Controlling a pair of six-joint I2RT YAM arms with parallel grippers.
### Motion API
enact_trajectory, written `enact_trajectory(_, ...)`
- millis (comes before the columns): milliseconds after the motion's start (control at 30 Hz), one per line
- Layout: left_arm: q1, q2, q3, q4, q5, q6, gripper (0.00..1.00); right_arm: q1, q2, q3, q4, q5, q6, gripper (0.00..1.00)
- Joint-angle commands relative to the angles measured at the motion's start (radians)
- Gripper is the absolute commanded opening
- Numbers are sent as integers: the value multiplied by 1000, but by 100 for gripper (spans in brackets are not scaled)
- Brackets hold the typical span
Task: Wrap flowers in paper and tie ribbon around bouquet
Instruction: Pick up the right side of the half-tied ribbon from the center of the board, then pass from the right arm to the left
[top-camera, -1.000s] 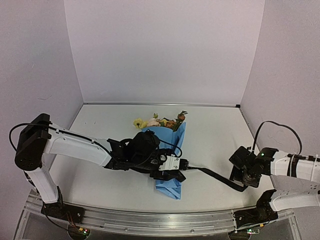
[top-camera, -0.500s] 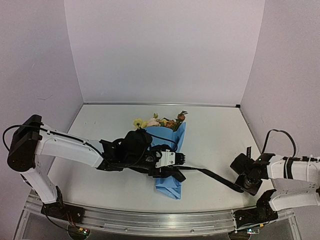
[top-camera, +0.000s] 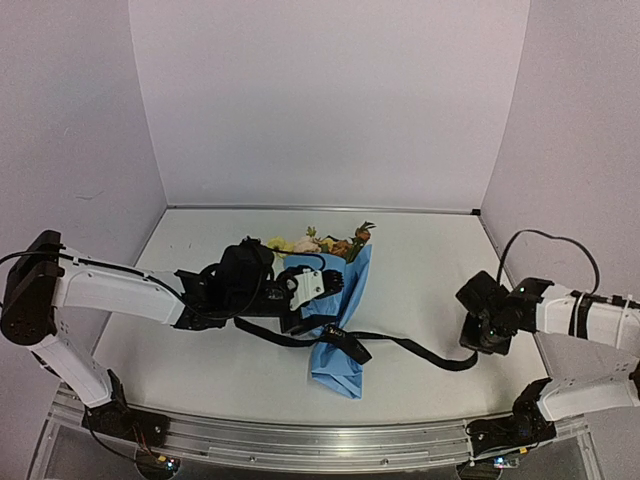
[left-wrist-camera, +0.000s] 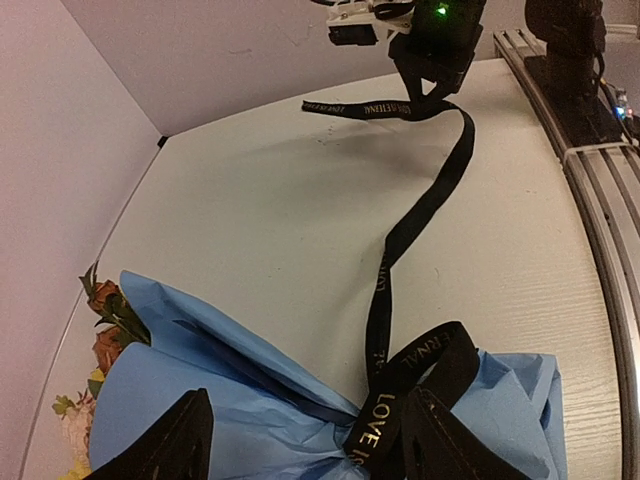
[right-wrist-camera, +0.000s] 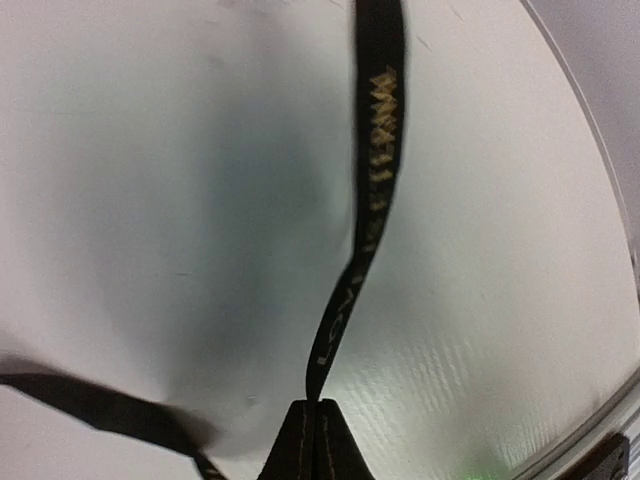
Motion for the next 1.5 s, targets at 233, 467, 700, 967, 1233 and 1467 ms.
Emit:
enact_trajectory(233, 118, -102, 30, 19, 131, 38, 66, 24, 259, 653, 92, -730, -692, 0)
enact_trajectory(467, 164, -65, 146, -83, 239, 96, 67, 129, 339, 842, 9, -872, -865, 0)
enact_trajectory(700, 166, 10, 235, -152, 344, 93, 66, 183, 383, 916, -35, -853, -938, 0)
enact_trajectory(967, 163, 51, 280, -207, 445, 59, 66, 188, 412, 960, -49, -826, -988, 0)
enact_trajectory(1233, 153, 99, 296, -104, 422, 2, 62, 201, 448, 1000, -50, -838, -984, 0)
enact_trajectory(1467, 143, 127, 316, -96, 377, -11, 17, 202, 448, 985, -50, -808, -980, 0)
